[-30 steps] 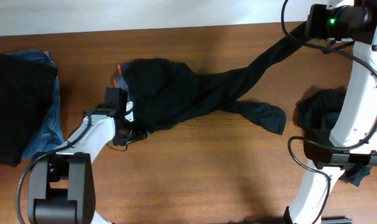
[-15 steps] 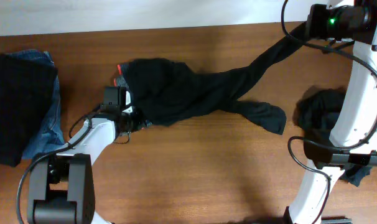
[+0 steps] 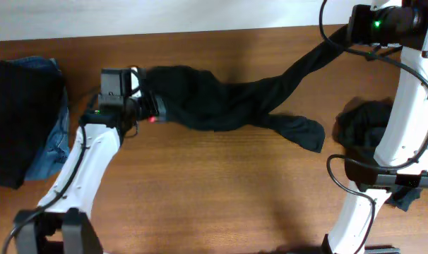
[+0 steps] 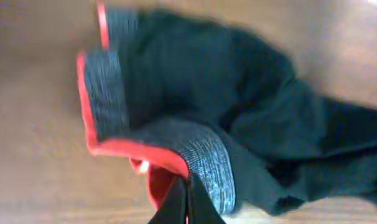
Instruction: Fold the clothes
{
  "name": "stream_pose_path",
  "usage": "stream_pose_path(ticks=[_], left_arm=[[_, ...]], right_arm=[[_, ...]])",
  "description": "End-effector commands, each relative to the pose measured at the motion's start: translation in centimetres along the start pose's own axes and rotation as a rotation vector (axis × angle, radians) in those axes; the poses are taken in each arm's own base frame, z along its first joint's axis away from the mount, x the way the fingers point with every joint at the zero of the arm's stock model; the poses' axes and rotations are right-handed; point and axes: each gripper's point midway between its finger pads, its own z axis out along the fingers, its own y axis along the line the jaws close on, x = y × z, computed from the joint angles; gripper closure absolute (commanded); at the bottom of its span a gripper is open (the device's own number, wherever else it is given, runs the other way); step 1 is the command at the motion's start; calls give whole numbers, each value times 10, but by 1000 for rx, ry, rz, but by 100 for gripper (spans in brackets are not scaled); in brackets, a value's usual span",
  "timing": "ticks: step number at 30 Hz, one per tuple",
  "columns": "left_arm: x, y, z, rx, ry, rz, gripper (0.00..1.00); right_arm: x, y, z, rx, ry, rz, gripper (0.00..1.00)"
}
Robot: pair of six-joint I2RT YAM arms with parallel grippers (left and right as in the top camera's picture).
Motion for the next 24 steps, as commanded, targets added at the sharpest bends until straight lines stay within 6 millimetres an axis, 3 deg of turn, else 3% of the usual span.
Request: stream_pose_path(ticks=[1,6,10,14,19,24], left_arm=[[-67,-8,-58,-62,-188,84,99],[-121,-19,-105,-89,-337,109,100],[-160,-21,-144,-85,-455,103,100],[-191,-12,-183,-98,-558,79,99],[-208,-8,-214,-115,-620,87,100],[-221,-16,-242,-103,-680,98,99]], right_arm=[[5,-3,6,12,29,-6,96],[6,-4,8,12,37,-5,96],[4,-13,-4,26,11,17,96],[-1,-37,-34,52,-51,84,96],[-2,-61,-78,88,-140,134,96],[1,-78,-120,102,-226,179,96]])
